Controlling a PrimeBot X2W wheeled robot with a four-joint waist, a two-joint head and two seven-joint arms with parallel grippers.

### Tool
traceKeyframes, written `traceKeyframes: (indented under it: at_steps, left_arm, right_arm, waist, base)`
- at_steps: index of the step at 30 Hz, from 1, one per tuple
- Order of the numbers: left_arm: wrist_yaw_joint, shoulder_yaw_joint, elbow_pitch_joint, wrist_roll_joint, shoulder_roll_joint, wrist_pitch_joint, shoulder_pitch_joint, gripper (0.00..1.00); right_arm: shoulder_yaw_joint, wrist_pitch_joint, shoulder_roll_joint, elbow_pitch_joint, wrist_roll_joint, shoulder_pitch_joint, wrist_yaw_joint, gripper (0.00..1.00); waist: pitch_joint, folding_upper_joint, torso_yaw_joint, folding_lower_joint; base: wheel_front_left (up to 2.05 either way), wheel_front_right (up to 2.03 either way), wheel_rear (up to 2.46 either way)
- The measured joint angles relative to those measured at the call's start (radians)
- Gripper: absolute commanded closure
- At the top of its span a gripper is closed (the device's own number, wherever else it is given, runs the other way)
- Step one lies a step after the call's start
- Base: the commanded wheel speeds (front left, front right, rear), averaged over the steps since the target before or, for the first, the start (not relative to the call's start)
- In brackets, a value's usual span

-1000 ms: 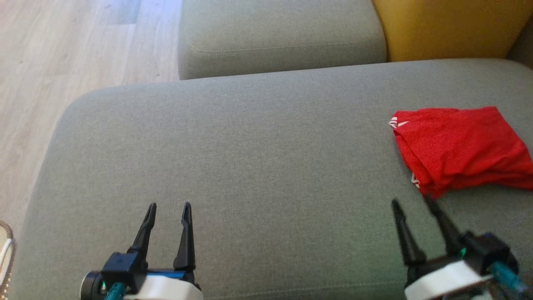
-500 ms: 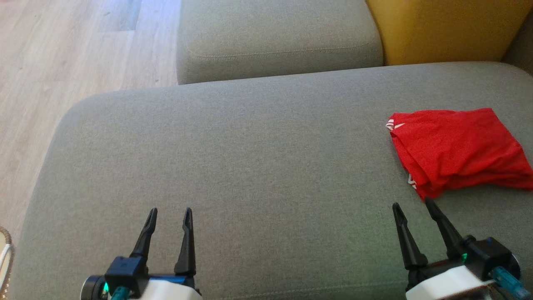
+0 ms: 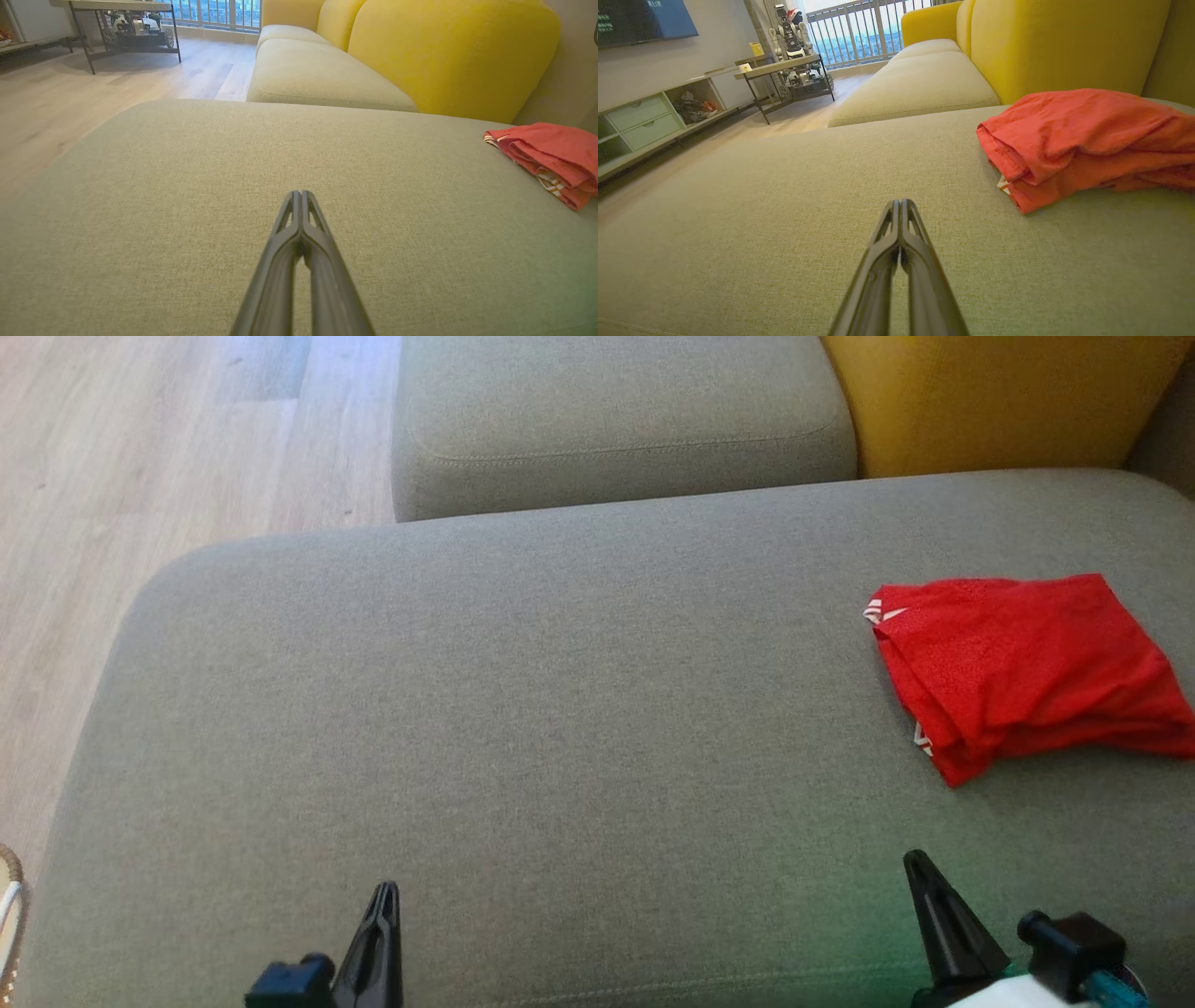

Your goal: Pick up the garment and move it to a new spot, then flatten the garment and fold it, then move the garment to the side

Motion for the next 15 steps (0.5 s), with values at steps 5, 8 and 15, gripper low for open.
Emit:
traceKeyframes:
  at_steps: [5, 8, 15]
  left_arm:
    - [-0.009, 0.006, 0.002, -0.063, 0.001, 0.009, -0.006, 1.0]
    - [-0.015, 0.012, 0.007, -0.1, 0.002, 0.015, -0.017, 1.0]
    - [-0.027, 0.019, 0.024, -0.187, 0.003, 0.026, -0.031, 1.0]
  right_arm:
    - [0.0, 0.005, 0.0, 0.001, 0.063, -0.001, 0.0, 1.0]
    - [0.0, 0.013, 0.0, 0.004, 0.101, -0.004, 0.0, 1.0]
    - [0.0, 0.03, -0.001, 0.007, 0.187, -0.025, 0.0, 1.0]
  waist:
    - [0.003, 0.0, 0.0, 0.0]
    - [0.005, 0.0, 0.0, 0.0]
    - [0.009, 0.0, -0.001, 0.0001]
  base:
    - [0.0, 0.0, 0.0]
    - [0.0, 0.0, 0.0]
    - [0.0, 0.0, 0.0]
